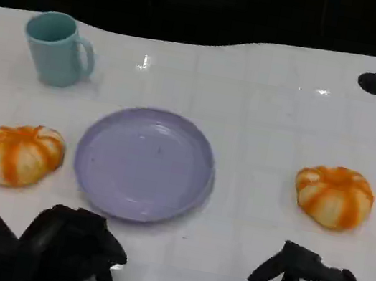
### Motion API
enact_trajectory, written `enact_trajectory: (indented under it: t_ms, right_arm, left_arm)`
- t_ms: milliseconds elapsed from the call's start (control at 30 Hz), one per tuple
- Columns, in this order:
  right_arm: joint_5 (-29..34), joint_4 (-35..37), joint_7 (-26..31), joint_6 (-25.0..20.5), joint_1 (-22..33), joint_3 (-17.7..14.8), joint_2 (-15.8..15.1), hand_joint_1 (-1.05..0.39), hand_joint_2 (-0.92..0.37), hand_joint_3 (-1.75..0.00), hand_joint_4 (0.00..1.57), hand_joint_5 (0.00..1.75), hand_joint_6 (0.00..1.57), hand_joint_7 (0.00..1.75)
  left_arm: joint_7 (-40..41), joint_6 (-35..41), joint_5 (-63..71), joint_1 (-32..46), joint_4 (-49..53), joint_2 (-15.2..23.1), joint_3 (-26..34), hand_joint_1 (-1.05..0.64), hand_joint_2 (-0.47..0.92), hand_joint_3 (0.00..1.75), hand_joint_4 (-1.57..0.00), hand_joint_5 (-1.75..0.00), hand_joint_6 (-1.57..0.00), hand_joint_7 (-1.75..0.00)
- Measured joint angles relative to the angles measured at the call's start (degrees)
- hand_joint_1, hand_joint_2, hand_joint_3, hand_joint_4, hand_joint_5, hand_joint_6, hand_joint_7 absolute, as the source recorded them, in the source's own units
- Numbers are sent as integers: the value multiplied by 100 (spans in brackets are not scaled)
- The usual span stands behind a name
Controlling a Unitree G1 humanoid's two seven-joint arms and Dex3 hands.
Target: Grasp the bread from the table and place it into the plate.
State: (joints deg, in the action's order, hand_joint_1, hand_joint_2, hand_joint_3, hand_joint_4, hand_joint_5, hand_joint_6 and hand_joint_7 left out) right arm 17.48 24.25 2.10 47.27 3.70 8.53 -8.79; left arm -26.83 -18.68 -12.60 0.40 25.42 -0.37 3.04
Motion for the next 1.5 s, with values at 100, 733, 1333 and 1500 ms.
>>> enact_trajectory:
  t_ms: [100,733,1333,1500]
  right_arm:
    - [0,2,0,0,-1,0,0,-31,-67,-71,73,171,73,118]
    - [-1,26,0,18,-14,1,0,-32,-66,-73,73,172,73,118]
    - [6,-41,60,19,-13,-4,0,-34,-69,-69,62,130,76,67]
    - [414,-347,236,-143,-14,-68,-32,-41,-89,-29,51,88,72,30]
  left_arm:
    - [0,0,0,-16,5,0,5,-105,79,1,-149,-96,-157,-51]
    - [1,-4,3,-22,6,1,6,-105,79,0,-149,-96,-157,-51]
    - [0,-20,3,-26,17,2,7,-105,79,0,-150,-96,-157,-51]
    - [-1,-20,-4,-26,18,2,7,-105,79,0,-149,-96,-157,-51]
